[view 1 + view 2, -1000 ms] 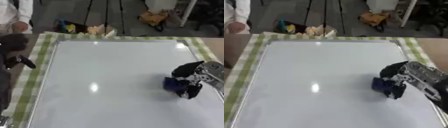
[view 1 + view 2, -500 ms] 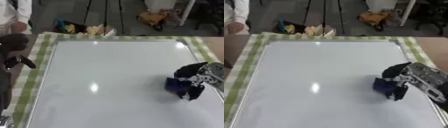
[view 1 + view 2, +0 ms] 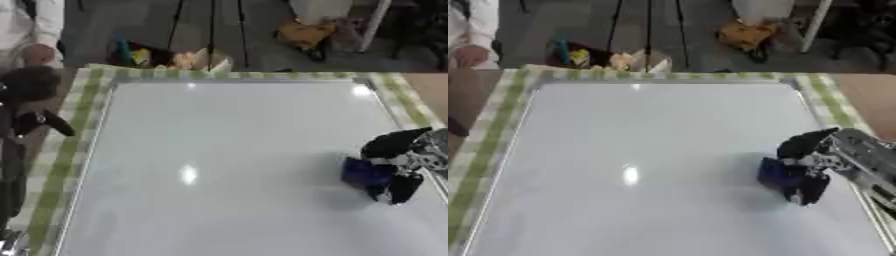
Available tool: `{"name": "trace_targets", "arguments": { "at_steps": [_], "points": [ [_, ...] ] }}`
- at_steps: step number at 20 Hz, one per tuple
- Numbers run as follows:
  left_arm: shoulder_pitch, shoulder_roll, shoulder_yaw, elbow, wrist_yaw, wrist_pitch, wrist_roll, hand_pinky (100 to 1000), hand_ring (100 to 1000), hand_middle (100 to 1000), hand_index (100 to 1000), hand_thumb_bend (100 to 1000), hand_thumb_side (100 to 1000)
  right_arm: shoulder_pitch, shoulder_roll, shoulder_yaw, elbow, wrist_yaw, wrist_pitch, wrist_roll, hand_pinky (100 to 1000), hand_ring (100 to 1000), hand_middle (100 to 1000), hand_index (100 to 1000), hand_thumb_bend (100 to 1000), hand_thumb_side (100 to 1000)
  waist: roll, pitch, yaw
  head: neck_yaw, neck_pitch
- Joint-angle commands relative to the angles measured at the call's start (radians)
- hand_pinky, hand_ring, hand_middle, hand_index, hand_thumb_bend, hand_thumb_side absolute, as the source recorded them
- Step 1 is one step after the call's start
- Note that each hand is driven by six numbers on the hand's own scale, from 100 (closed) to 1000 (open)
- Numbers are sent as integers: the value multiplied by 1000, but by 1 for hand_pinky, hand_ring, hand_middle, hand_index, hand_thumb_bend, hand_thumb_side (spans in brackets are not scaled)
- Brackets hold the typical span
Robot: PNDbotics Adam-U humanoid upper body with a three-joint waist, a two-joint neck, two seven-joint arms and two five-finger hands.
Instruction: Wipe the whiteboard clean with a brush.
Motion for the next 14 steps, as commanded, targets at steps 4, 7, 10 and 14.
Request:
{"name": "trace_targets", "arguments": {
  "at_steps": [4,7,10,14],
  "points": [
    [-13,19,-3,-18,-4,0,0,421,806,757,692,100,951,31,-54,-17,19,21,8,3,332,509,247,217,100,345,4,-10,-5,5,2],
    [-12,19,-3,-18,-5,1,-1,420,807,757,692,100,952,41,-60,-30,16,23,16,3,333,509,248,218,100,345,4,-9,-8,6,2],
    [-12,19,-2,-18,-6,1,0,420,807,757,692,100,951,52,-67,-42,17,26,26,3,337,511,250,220,100,345,4,-8,-10,7,2],
    [-12,20,-2,-18,-7,1,0,420,806,757,692,100,952,60,-71,-57,11,22,36,3,332,509,248,218,100,344,5,-8,-14,9,1]
  ]
}}
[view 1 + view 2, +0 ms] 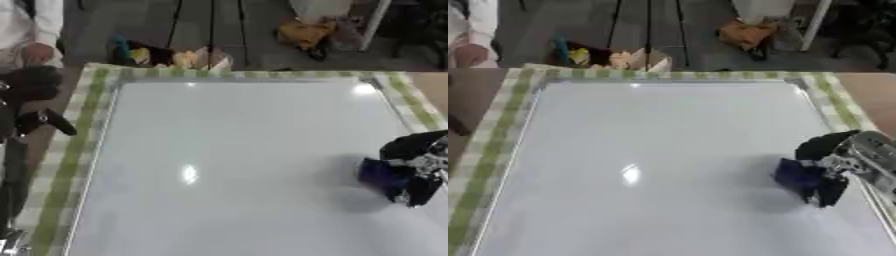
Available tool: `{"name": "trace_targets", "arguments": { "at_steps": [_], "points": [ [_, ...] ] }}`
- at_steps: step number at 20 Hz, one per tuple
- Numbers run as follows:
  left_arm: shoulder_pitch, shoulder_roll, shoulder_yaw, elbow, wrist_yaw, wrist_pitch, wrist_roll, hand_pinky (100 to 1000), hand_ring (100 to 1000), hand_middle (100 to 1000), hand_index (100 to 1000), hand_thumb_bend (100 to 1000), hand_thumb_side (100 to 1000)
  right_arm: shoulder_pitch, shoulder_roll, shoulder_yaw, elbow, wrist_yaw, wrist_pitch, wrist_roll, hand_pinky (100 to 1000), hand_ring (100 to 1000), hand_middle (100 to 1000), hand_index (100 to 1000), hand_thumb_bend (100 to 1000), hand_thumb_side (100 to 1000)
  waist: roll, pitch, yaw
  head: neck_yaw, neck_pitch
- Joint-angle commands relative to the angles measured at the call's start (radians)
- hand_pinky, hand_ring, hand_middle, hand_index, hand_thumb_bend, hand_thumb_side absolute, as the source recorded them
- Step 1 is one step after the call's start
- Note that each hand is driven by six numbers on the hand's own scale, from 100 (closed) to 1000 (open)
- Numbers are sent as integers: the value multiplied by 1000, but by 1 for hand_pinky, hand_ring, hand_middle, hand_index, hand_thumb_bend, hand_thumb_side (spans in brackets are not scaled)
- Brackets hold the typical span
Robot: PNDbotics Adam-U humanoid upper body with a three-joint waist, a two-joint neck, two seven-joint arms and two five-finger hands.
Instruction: Wipe the whiteboard clean with a brush.
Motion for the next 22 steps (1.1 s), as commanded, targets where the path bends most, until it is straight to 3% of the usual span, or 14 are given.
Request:
{"name": "trace_targets", "arguments": {
  "at_steps": [1,10,15,22],
  "points": [
    [-12,13,-2,-18,-6,1,0,420,805,757,692,100,946,8,-39,-12,4,7,11,3,329,508,248,218,100,364,3,-12,-4,3,1],
    [-11,12,-2,-18,-6,0,-3,420,804,759,693,100,953,3,-48,-37,-46,0,40,3,326,506,247,217,100,348,0,-12,-8,4,-2],
    [-10,10,-6,-18,-4,0,-7,420,804,759,693,100,952,-58,-29,25,-49,16,-3,3,328,506,247,217,100,349,-2,-14,4,-7,-1],
    [-7,9,-9,-18,-3,1,-13,420,805,760,692,100,954,-200,46,127,10,61,-98,3,327,504,246,218,100,353,-11,-15,13,-19,5]
  ]
}}
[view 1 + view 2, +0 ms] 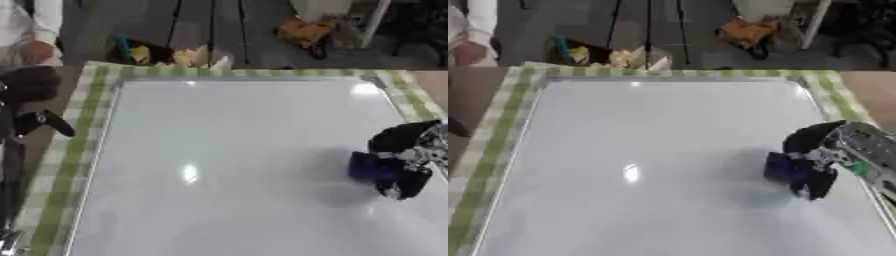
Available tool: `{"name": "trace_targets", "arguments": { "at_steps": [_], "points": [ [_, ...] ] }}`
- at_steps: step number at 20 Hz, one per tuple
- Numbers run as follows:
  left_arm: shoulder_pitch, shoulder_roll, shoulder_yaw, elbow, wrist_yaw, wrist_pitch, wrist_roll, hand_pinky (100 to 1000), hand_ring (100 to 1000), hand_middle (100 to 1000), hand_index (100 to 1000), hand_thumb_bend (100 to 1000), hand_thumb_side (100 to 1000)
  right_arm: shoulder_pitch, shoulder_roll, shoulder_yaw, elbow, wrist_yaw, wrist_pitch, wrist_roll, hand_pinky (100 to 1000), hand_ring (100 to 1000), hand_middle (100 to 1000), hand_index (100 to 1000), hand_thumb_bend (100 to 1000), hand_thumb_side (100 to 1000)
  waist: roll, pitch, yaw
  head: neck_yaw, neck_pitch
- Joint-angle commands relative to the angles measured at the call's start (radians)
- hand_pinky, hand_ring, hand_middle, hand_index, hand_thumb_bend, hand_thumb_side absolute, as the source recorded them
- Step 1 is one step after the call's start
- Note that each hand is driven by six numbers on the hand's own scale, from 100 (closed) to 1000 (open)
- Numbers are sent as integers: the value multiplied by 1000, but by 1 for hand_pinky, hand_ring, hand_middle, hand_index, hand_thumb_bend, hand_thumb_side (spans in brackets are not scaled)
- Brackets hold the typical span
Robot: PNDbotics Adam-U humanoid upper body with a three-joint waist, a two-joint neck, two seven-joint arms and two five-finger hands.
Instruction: Wipe the whiteboard clean with a brush.
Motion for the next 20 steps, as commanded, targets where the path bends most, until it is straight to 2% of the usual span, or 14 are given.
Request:
{"name": "trace_targets", "arguments": {
  "at_steps": [1,6,11,16,20],
  "points": [
    [-8,9,-6,-18,-1,-1,-6,420,805,760,692,100,955,-53,12,29,33,27,-42,0,328,504,247,218,100,353,-3,-20,2,-7,5],
    [-7,8,-6,-18,0,-1,-7,420,805,760,692,100,956,-114,80,62,131,51,-82,0,317,497,240,214,100,349,-7,-18,10,-16,0],
    [-9,6,-6,-18,0,-1,-8,420,806,760,692,100,956,-136,134,73,193,39,-92,0,304,489,233,209,100,347,-7,-15,19,-17,0],
    [-12,6,-6,-18,0,-2,-8,420,806,761,692,100,955,-120,142,73,242,23,-89,0,294,484,228,205,100,341,-5,-13,23,-19,1],
    [-13,7,-5,-18,0,-2,-9,420,806,760,692,100,952,-93,140,47,273,-47,-55,0,281,477,221,201,100,338,-1,-12,22,-17,0]
  ]
}}
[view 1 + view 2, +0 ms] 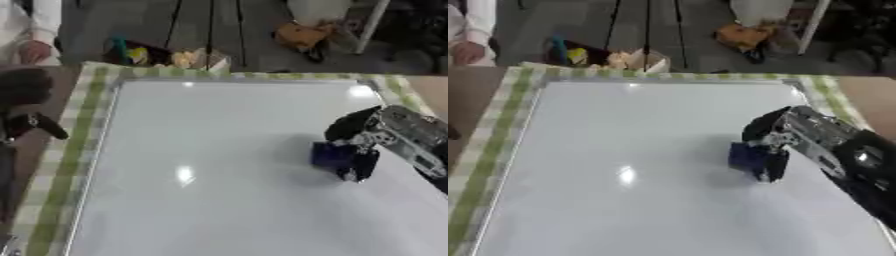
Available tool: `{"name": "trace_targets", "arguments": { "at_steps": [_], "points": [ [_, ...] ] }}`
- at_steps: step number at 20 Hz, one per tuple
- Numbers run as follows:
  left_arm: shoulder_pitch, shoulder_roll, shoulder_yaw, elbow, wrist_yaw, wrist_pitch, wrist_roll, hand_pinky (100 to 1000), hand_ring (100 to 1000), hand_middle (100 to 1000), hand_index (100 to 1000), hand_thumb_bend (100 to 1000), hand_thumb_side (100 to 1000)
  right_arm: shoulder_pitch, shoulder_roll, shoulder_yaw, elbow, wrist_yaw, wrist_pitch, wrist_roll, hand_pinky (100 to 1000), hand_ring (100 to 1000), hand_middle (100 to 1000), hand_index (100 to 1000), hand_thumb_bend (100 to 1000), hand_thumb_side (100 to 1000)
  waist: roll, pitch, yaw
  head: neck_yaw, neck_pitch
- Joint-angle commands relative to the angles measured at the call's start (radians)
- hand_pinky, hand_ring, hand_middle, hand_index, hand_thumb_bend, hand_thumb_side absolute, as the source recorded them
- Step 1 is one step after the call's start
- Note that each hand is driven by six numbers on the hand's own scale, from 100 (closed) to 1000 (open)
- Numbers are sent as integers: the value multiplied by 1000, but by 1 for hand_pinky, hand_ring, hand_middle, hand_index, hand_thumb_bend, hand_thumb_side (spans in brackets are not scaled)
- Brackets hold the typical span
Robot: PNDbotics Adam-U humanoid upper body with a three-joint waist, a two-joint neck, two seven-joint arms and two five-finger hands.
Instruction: Wipe the whiteboard clean with a brush.
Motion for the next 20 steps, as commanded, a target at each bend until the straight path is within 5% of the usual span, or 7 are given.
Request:
{"name": "trace_targets", "arguments": {
  "at_steps": [1,12,20],
  "points": [
    [-14,7,-5,-18,-1,-2,-4,420,806,760,692,100,952,42,5,3,56,-52,32,-1,281,477,220,201,100,337,10,-5,3,0,0],
    [-15,10,-3,-18,-3,-1,-3,421,806,761,692,100,952,182,-114,-43,-118,-206,104,-1,279,475,218,200,100,345,11,-8,-12,10,3],
    [-17,9,-3,-18,-3,-1,-4,421,806,761,693,100,951,285,-184,-71,-243,-209,147,-1,294,482,226,204,100,349,15,-10,-23,15,0]
  ]
}}
